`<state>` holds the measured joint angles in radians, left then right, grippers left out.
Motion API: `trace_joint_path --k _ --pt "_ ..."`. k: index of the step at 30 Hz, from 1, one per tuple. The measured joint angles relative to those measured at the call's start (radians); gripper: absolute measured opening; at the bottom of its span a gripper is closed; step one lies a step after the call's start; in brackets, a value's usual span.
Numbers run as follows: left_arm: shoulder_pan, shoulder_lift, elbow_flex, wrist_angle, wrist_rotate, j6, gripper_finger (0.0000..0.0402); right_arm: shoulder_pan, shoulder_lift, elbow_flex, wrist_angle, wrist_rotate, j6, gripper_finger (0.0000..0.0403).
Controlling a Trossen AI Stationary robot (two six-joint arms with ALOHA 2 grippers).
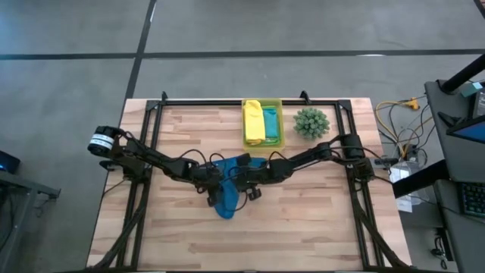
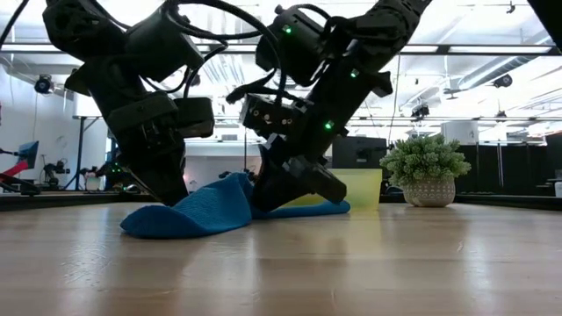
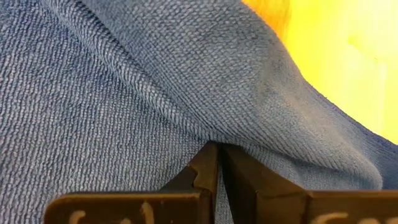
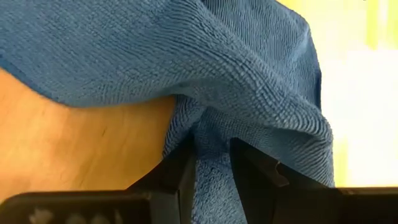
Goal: Fold microfiber towels
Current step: Fold the blue microfiber cloth
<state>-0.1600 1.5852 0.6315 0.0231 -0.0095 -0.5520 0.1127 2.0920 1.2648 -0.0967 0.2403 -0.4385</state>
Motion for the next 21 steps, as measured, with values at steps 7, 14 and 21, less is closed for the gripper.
trace_joint_path --k 7,14,21 --pt "0.0 0.0 0.0 0.0 0.0 -0.018 0.0011 0.0 0.013 0.042 -0.08 -0.004 0.053 0.0054" --pt "0.0 0.0 0.0 0.0 0.001 -0.018 0.0011 0.0 -0.008 0.057 -0.156 -0.004 0.121 0.0011" --pt "0.001 0.0 0.0 -0.001 0.001 -0.014 0.0011 0.001 -0.075 0.068 -0.274 -0.004 0.237 0.0009"
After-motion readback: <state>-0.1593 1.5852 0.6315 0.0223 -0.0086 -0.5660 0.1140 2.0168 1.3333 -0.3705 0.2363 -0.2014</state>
